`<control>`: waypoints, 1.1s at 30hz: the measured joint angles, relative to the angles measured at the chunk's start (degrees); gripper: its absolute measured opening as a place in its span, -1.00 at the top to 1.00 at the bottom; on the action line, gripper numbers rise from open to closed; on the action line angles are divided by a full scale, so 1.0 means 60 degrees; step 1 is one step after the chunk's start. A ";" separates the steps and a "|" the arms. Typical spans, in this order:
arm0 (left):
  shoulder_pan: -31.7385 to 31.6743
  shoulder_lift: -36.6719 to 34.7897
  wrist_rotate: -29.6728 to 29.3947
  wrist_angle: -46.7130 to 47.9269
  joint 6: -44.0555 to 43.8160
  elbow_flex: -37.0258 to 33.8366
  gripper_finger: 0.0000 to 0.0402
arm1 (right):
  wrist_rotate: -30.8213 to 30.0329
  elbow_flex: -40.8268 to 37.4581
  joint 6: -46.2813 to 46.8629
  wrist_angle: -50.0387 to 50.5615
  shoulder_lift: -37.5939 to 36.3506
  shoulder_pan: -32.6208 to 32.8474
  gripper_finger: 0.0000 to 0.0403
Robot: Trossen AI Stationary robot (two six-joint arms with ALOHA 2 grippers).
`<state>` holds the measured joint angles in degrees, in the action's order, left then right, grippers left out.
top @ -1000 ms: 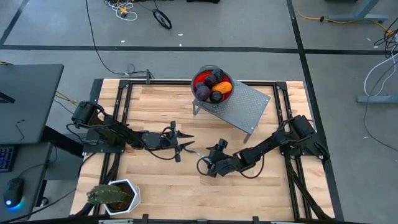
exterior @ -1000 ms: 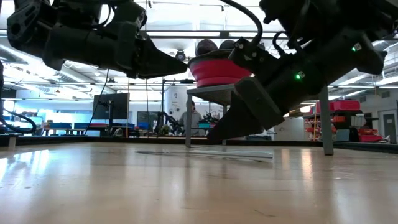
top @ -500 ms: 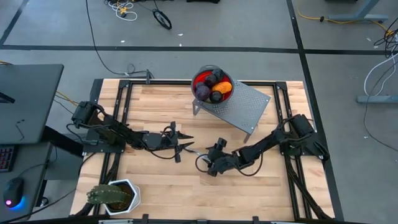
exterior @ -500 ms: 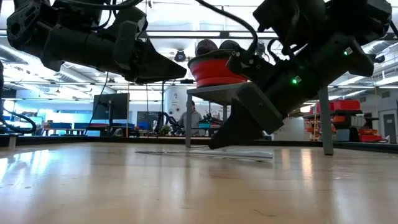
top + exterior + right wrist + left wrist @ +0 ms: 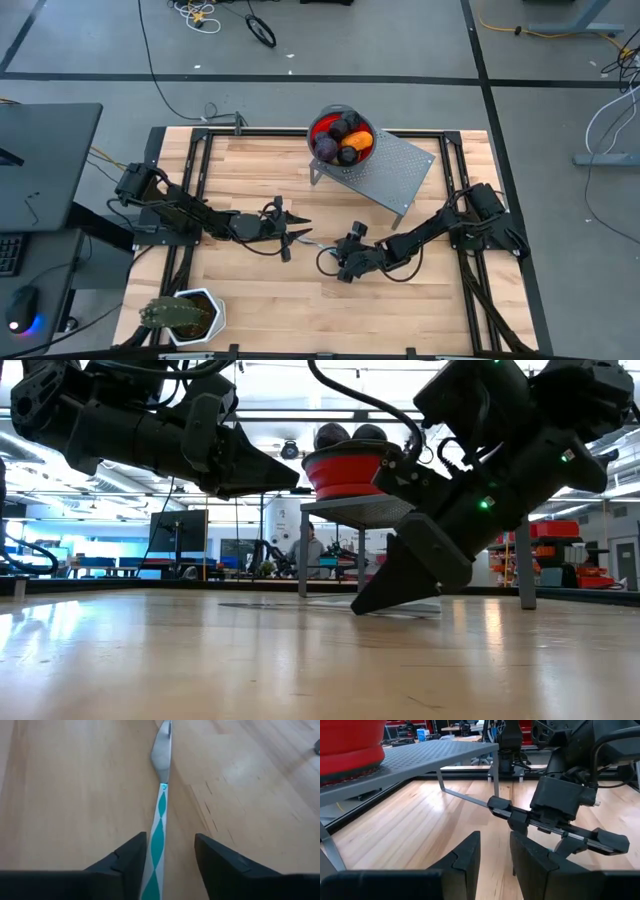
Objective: Pick & Place Fruit
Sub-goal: Put the knife on the shelf
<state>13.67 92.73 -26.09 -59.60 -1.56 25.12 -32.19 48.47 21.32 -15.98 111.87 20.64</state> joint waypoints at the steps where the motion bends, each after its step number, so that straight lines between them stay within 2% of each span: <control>1: 0.0000 0.0000 0.0000 0.0007 -0.0024 0.0000 0.44 | 0.0070 0.0000 0.0004 0.0046 0.0000 0.0000 0.15; 7: 0.0000 0.0000 0.0003 0.0023 -0.0056 0.0000 0.44 | 0.0431 0.0011 0.0000 0.0181 -0.0018 -0.0062 0.32; 18: 0.0000 0.0000 0.0004 0.0026 -0.0042 0.0000 0.44 | 0.0391 0.0025 -0.0106 0.0513 -0.0022 -0.0069 0.44; 26: 0.0000 0.0000 0.0002 0.0030 -0.0028 0.0000 0.44 | 0.0607 0.0033 0.0101 0.0927 -0.0040 -0.0073 0.71; 33: 0.0000 0.0000 0.0001 0.0030 -0.0029 0.0000 0.44 | 0.0602 0.0018 0.0053 0.0882 -0.0058 -0.0073 0.75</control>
<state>13.67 92.73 -26.08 -59.42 -1.73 25.12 -28.58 48.58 21.64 -10.69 111.53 20.21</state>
